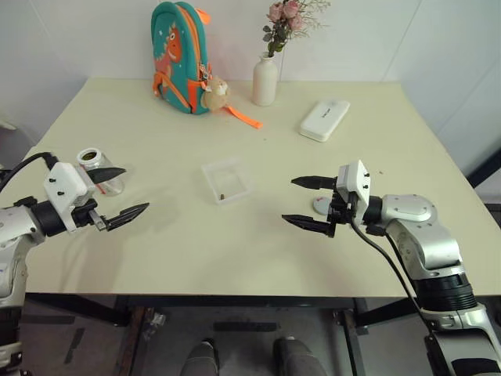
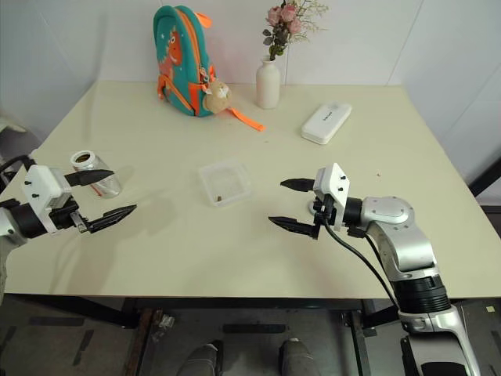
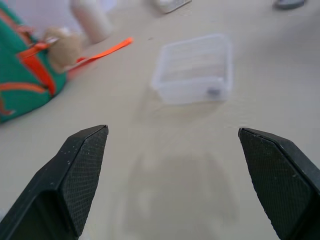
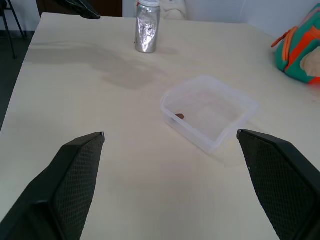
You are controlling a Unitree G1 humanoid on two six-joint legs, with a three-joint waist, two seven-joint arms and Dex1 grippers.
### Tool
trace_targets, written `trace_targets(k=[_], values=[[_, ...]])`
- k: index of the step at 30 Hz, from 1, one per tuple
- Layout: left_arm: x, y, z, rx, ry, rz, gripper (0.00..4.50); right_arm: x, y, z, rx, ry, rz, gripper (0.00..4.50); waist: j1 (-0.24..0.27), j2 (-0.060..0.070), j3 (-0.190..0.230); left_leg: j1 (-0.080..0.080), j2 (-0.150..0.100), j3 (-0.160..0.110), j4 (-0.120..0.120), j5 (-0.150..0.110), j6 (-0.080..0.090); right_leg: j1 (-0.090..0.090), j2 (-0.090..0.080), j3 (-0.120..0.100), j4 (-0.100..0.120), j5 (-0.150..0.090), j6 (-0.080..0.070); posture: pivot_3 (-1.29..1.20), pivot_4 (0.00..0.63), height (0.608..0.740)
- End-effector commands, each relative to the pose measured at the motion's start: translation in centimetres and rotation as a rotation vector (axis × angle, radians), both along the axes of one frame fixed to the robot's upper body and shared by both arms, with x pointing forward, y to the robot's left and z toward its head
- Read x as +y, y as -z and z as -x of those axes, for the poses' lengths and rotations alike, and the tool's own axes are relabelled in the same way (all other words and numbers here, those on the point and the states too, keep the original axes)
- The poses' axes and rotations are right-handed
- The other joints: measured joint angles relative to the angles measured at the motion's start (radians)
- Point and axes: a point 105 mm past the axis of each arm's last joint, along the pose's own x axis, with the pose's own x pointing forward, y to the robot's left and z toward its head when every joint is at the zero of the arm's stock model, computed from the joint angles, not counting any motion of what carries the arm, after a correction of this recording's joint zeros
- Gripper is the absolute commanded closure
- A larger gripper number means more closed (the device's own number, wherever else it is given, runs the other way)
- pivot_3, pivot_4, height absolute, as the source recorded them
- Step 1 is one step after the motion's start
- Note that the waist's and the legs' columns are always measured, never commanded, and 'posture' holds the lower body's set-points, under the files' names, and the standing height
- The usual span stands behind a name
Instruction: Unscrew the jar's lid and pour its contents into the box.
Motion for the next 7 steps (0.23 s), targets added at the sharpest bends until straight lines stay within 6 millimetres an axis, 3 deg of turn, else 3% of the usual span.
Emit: trace_targets(k=[1,7], values=[[0.06,0.20,-0.31,0.007,0.033,-0.026,0.05,-0.69,-1.85,0.78,-0.060,-0.005,-0.010,0.00,-0.007,0.000,0.000,0.000,0.000,0.000,-0.001,0.000,0.000,0.000,0.000,0.000,0.000,0.000,0.000,0.00,0.150,0.740],[-0.80,1.09,-0.65,0.003,0.031,0.009,0.05,-0.95,-1.95,0.93,-0.058,0.029,-0.002,0.00,-0.016,0.000,0.000,-0.001,0.001,0.000,-0.001,0.000,0.000,0.000,0.000,0.000,0.000,0.000,0.000,0.00,0.150,0.740]])
